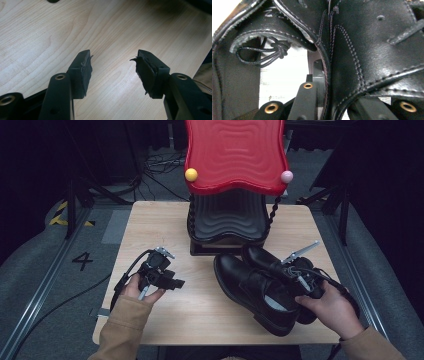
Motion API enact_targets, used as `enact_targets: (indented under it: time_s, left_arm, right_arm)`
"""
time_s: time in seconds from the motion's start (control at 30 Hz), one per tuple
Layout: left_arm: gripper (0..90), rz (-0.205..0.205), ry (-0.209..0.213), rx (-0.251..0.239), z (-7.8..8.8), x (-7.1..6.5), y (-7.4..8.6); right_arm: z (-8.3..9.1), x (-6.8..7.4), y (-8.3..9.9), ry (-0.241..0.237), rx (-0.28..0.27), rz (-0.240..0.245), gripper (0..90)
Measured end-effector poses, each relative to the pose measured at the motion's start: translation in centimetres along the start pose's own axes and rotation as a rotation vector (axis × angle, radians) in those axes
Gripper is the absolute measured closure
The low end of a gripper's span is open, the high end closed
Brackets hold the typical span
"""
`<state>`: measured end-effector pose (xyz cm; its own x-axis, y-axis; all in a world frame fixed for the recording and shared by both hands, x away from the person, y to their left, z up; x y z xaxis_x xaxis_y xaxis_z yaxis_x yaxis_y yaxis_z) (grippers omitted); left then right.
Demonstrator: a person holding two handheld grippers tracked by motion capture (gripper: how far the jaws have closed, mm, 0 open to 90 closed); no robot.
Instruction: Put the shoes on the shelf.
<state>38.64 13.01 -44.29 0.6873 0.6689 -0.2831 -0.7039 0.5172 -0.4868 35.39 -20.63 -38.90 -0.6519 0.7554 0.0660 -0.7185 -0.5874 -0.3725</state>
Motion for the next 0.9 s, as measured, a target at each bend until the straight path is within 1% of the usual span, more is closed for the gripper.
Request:
enact_targets:
  time_s: [0.03, 0.13, 0.23, 0.37, 0.4, 0.53, 0.57, 0.6, 0.67, 0.7, 0.9]
  left_arm:
    - [46.4, 0.0, 0.0, 0.0, 0.0, 0.0, 0.0]
    - [46.5, 0.004, -0.002, -0.004, 0.1, 0.2, 0.0]
    - [46.5, 0.009, -0.001, -0.001, 0.1, 0.2, 0.1]
    - [46.4, 0.008, -0.001, -0.003, 0.1, 0.2, 0.1]
    - [46.4, 0.009, -0.002, -0.002, 0.1, 0.2, 0.1]
    - [45.9, 0.012, -0.006, -0.007, 0.2, 0.4, 0.1]
    - [45.9, 0.012, -0.006, -0.007, 0.2, 0.4, 0.1]
    - [45.9, 0.015, -0.003, -0.009, 0.2, 0.3, 0.1]
    - [46.0, 0.014, -0.006, -0.011, 0.3, 0.4, 0.1]
    - [46.0, 0.014, -0.006, -0.011, 0.3, 0.4, 0.1]
    - [46.0, 0.012, -0.009, -0.013, 0.3, 0.4, 0.1]
  right_arm:
    - [0.0, 0.0, 0.0, 0.0, 0.0, 0.0, 82.3]
    - [1.9, 0.1, -0.4, 0.012, 0.004, 0.016, 82.4]
    - [3.8, 0.2, -0.9, 0.005, 0.004, 0.02, 82.3]
    - [6.0, 0.5, -1.6, 0.031, -0.007, 0.037, 82.3]
    - [6.4, 0.5, -1.7, 0.035, -0.012, 0.036, 82.3]
    - [8.2, 0.4, -2.4, 0.025, -0.039, 0.028, 82.3]
    - [8.2, 0.4, -2.4, 0.025, -0.039, 0.028, 82.3]
    - [8.6, 0.4, -2.6, 0.024, -0.047, 0.029, 82.3]
    - [9.8, 0.4, -3.2, 0.034, -0.06, 0.031, 82.2]
    - [9.8, 0.4, -3.2, 0.034, -0.06, 0.031, 82.2]
    - [12.3, 0.2, -4.4, 0.043, -0.088, 0.028, 82.2]
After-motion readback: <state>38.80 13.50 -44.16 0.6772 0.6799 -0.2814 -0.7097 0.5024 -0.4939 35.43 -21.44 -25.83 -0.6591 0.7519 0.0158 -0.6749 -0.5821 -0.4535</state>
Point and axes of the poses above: each handheld gripper's, and its own axes: z roughly backward along the jaws, y roughly out of its underside, x roughly to its left, the point moved 7 cm from there along -z, roughly forward along the jaws, and after that the axes turned 3 degrees about y, right-handed, at the moved point
